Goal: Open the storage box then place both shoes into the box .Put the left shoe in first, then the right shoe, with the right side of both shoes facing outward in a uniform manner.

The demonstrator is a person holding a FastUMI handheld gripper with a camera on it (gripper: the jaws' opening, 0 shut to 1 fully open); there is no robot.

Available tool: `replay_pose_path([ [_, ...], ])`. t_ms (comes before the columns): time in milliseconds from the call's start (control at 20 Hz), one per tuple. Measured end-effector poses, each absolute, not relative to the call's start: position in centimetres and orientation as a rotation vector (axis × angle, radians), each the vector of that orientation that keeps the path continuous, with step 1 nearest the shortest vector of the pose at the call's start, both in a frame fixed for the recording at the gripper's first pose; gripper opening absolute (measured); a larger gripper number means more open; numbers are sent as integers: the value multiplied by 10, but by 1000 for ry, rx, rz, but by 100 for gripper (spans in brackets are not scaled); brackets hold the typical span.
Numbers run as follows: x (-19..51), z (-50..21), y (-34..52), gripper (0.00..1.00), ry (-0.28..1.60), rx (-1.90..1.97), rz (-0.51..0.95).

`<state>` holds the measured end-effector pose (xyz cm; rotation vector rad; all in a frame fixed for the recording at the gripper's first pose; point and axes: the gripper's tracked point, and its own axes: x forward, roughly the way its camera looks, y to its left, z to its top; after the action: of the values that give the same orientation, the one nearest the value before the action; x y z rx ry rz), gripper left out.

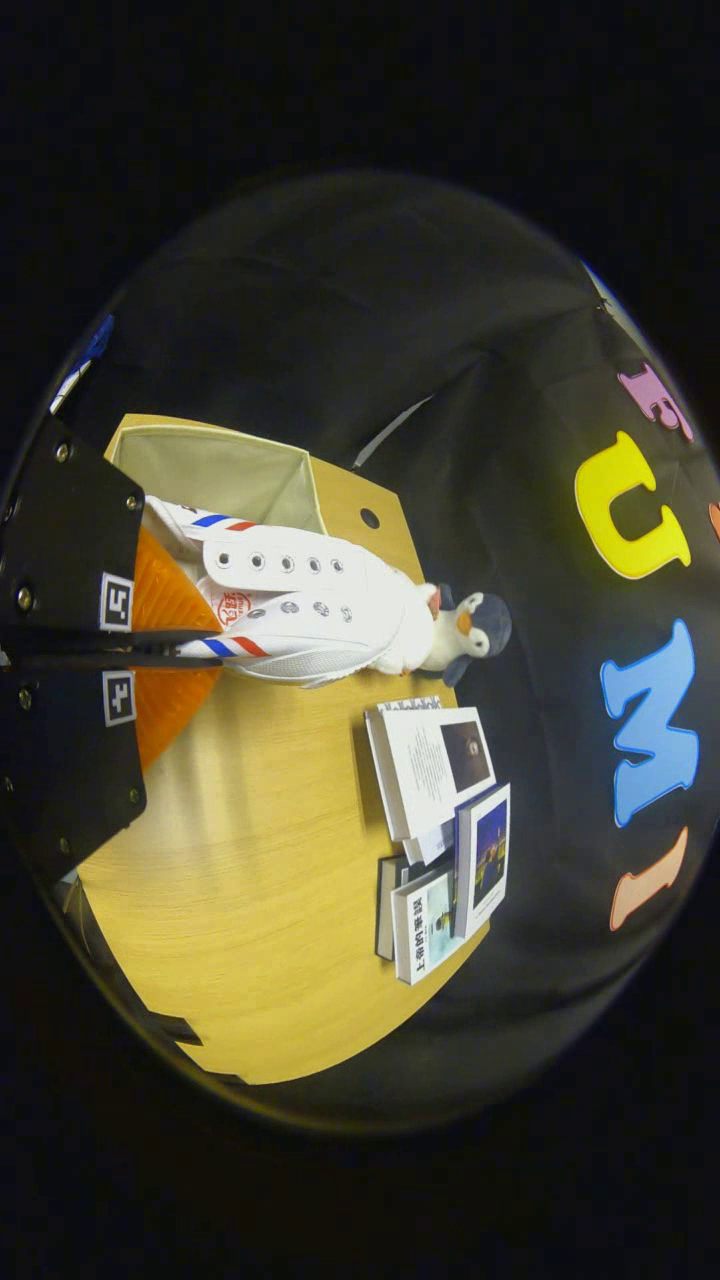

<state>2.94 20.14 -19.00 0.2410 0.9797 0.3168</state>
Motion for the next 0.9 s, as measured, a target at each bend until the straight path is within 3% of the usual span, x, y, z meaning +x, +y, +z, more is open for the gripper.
replay_pose_path([
  [450,23,-219,271,0,1034,140,392],
  [900,19,-245,270,1,1050,32,359],
])
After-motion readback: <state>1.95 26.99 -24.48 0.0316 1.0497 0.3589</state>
